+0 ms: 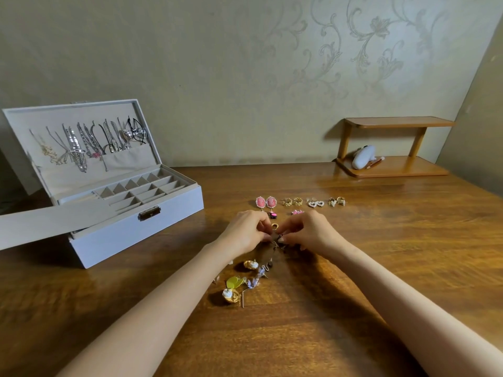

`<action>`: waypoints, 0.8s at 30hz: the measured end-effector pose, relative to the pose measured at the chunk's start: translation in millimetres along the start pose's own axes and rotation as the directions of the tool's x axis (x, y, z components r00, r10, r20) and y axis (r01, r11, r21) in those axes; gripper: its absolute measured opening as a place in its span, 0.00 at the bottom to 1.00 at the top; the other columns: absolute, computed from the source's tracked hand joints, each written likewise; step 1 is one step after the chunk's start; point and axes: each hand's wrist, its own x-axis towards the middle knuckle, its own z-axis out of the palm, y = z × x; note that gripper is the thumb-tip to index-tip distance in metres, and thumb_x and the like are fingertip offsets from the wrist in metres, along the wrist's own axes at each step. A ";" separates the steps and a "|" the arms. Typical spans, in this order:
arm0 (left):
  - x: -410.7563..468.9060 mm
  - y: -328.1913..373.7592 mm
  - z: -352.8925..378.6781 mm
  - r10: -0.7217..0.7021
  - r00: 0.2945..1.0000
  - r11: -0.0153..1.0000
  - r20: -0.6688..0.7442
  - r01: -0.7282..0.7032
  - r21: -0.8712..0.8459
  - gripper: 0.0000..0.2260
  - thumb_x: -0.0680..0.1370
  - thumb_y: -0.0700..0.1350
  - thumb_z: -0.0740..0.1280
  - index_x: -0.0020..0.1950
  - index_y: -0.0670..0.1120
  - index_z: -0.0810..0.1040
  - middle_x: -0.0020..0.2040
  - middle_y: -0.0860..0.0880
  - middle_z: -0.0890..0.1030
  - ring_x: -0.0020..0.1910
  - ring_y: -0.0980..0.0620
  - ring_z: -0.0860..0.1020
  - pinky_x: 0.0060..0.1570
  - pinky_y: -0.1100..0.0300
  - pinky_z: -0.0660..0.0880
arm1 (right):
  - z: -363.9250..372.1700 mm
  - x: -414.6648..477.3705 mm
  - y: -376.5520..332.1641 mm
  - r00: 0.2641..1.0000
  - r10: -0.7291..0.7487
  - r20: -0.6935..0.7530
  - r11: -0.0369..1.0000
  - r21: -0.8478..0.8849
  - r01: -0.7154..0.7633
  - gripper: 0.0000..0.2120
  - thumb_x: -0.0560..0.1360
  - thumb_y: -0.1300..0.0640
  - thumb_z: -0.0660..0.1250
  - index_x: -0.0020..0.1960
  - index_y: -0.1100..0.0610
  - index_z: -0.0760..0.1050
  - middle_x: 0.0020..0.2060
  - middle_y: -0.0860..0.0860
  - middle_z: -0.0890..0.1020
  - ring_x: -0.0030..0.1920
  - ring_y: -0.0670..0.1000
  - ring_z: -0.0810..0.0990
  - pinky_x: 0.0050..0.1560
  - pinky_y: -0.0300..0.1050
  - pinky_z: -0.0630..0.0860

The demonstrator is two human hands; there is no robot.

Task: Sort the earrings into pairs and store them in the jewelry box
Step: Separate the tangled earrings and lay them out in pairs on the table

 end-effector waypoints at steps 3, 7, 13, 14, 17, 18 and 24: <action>-1.2 0.9 0.2 0.015 1.000 1.000 0.000 -0.015 -0.016 0.09 0.74 0.40 0.70 0.53 0.47 0.78 0.56 0.48 0.79 0.51 0.52 0.78 0.52 0.60 0.75 | 3.4 -1.0 2.0 0.998 -0.029 -0.053 1.000 -0.005 0.028 0.06 0.70 0.63 0.72 0.47 0.57 0.82 0.32 0.45 0.79 0.32 0.41 0.77 0.29 0.27 0.72; -3.3 2.3 -1.5 0.029 1.000 1.000 0.001 -0.029 -0.009 0.09 0.74 0.39 0.70 0.52 0.48 0.78 0.57 0.48 0.79 0.54 0.52 0.78 0.56 0.57 0.76 | 8.0 -1.2 3.0 0.991 -0.062 -0.120 0.998 -0.024 0.060 0.05 0.70 0.63 0.72 0.44 0.56 0.81 0.34 0.46 0.80 0.32 0.39 0.76 0.32 0.27 0.72; -11.9 4.4 -11.5 0.029 0.999 0.999 -0.040 -0.031 -0.034 0.08 0.75 0.38 0.68 0.51 0.48 0.76 0.54 0.49 0.78 0.49 0.54 0.78 0.51 0.59 0.76 | 4.5 -7.9 -4.4 0.976 -0.125 -0.178 0.992 -0.053 0.117 0.05 0.68 0.61 0.74 0.43 0.54 0.80 0.32 0.44 0.79 0.33 0.40 0.75 0.33 0.28 0.69; -15.1 4.8 -16.0 0.037 0.998 0.999 -0.054 -0.037 -0.014 0.06 0.75 0.39 0.68 0.49 0.49 0.76 0.52 0.51 0.78 0.46 0.55 0.77 0.47 0.61 0.75 | 2.1 -10.7 -6.9 0.973 -0.166 -0.162 0.985 -0.071 0.156 0.05 0.68 0.60 0.74 0.42 0.53 0.81 0.33 0.46 0.79 0.34 0.41 0.75 0.34 0.31 0.69; -26.9 6.6 -34.2 0.049 0.999 0.998 -0.008 -0.049 0.041 0.05 0.76 0.41 0.68 0.44 0.51 0.74 0.42 0.55 0.75 0.38 0.59 0.71 0.39 0.65 0.68 | -3.1 -20.8 -17.0 0.943 -0.329 0.048 0.935 -0.126 0.333 0.05 0.66 0.57 0.75 0.40 0.51 0.83 0.36 0.44 0.78 0.37 0.41 0.74 0.38 0.34 0.69; -31.1 6.6 -40.3 0.051 0.997 0.998 0.051 -0.053 0.045 0.05 0.75 0.42 0.68 0.44 0.51 0.75 0.40 0.57 0.74 0.36 0.60 0.70 0.37 0.65 0.66 | -2.4 -24.1 -20.3 0.921 -0.370 0.125 0.913 -0.133 0.385 0.05 0.66 0.57 0.76 0.41 0.51 0.83 0.37 0.43 0.77 0.38 0.40 0.74 0.39 0.33 0.69; -44.0 3.0 -48.7 0.057 0.944 0.986 0.325 -0.105 0.131 0.08 0.73 0.43 0.71 0.46 0.55 0.75 0.45 0.58 0.73 0.41 0.63 0.71 0.44 0.62 0.68 | 11.1 -34.4 -27.3 0.870 -0.418 0.263 0.863 -0.184 0.470 0.09 0.66 0.55 0.76 0.46 0.47 0.83 0.40 0.40 0.71 0.41 0.38 0.69 0.43 0.38 0.69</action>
